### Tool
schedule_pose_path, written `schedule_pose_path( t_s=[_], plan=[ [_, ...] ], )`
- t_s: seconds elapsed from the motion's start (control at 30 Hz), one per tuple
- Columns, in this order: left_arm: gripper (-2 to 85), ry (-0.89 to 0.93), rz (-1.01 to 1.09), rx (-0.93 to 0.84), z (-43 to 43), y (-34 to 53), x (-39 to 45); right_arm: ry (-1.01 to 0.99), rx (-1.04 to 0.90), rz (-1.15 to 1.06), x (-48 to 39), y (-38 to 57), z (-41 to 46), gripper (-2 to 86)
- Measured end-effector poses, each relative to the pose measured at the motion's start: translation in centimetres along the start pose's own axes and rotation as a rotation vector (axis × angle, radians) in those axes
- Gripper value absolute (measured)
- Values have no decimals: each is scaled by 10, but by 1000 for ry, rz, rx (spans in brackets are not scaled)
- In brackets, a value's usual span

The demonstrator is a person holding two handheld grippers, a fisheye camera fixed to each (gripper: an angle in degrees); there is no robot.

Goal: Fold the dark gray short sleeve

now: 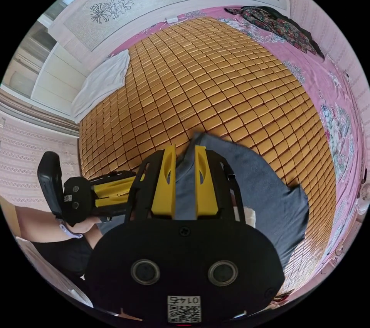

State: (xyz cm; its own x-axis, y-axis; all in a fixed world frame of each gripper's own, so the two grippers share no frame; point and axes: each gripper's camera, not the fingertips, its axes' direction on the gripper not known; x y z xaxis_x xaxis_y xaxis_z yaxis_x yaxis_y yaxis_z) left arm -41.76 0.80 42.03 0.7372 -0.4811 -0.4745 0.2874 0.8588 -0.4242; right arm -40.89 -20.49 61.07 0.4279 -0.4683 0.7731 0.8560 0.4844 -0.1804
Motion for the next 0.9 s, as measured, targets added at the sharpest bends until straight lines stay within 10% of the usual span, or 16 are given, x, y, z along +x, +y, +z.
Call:
schedule_pose_path(
  t_s=[0.9],
  plan=[
    [69,50,319,8,23,20,66,-181,236,503,108,100,-48,18]
  ],
)
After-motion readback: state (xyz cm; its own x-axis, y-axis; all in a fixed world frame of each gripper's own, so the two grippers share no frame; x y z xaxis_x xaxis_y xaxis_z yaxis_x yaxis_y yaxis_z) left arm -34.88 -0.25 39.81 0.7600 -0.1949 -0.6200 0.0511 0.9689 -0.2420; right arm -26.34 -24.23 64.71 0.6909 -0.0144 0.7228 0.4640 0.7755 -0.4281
